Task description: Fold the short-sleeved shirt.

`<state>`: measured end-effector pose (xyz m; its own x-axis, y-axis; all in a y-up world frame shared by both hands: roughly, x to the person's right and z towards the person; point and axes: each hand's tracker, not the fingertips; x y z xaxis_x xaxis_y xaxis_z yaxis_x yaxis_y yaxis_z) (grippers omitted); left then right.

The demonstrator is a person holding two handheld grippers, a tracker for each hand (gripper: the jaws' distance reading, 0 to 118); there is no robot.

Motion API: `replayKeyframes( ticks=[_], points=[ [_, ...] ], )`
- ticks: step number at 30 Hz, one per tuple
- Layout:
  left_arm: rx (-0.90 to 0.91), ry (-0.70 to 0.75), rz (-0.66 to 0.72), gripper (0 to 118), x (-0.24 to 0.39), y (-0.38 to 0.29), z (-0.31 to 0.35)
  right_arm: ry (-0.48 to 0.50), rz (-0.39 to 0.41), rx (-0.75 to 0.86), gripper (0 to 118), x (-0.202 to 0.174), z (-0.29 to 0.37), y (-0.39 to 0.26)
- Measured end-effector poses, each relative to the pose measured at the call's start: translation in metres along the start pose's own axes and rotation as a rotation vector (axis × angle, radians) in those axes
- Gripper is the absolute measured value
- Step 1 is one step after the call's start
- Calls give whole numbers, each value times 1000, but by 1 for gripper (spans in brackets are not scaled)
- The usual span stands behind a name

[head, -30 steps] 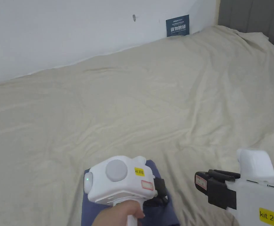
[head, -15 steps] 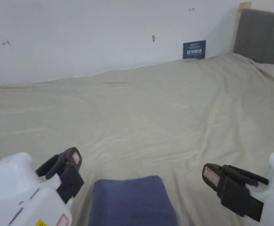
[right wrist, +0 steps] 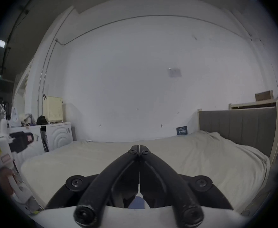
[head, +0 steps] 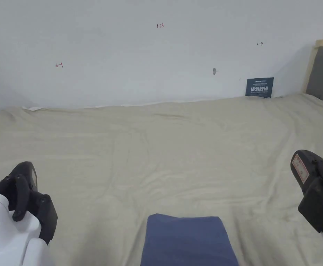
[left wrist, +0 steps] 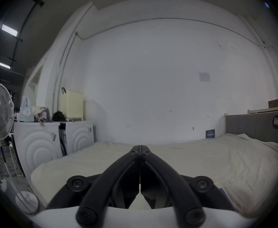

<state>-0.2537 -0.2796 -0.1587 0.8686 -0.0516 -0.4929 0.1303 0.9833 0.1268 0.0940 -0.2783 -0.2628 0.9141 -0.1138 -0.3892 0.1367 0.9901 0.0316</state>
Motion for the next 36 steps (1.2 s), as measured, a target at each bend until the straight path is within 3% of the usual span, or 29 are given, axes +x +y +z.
replayKeyframes(
  ticks=[5,9,16,18,21,23,24,26,27,28,31,34,36],
  points=[
    [-114,17,61,0,-4,-25,-6,-194,66,-15,0,0,5,-32],
    [-152,5,37,0,-2,-33,-10,-173,2,-88,0,8,4,-36],
    [-136,-30,-7,0,7,-24,-8,-179,27,-44,0,9,8,-23],
    [-130,-38,-16,0,4,-14,-9,-119,-2,2,0,7,8,-10],
    [-126,-53,19,0,-10,1,-15,-7,62,-4,0,1,-11,12],
    [-169,-50,45,0,-17,6,-21,129,115,-166,0,-4,-41,15],
    [-217,-74,75,0,-21,6,-26,211,83,-324,0,-5,-60,10],
    [-283,-119,145,0,-28,-1,-30,367,-53,-634,0,-2,-97,-11],
    [-316,-140,175,0,-30,-7,-32,380,-103,-776,0,-2,-116,-31],
    [-343,-155,189,0,-31,-15,-33,374,-97,-880,0,-3,-131,-50],
    [-373,-289,233,0,-34,-41,-33,316,90,-1117,0,-6,-172,-108],
    [-471,-328,235,0,-32,-59,-35,233,274,-1243,0,-12,-190,-154],
    [-543,-375,231,0,-31,-72,-41,220,282,-1296,0,-10,-198,-174]
  ],
)
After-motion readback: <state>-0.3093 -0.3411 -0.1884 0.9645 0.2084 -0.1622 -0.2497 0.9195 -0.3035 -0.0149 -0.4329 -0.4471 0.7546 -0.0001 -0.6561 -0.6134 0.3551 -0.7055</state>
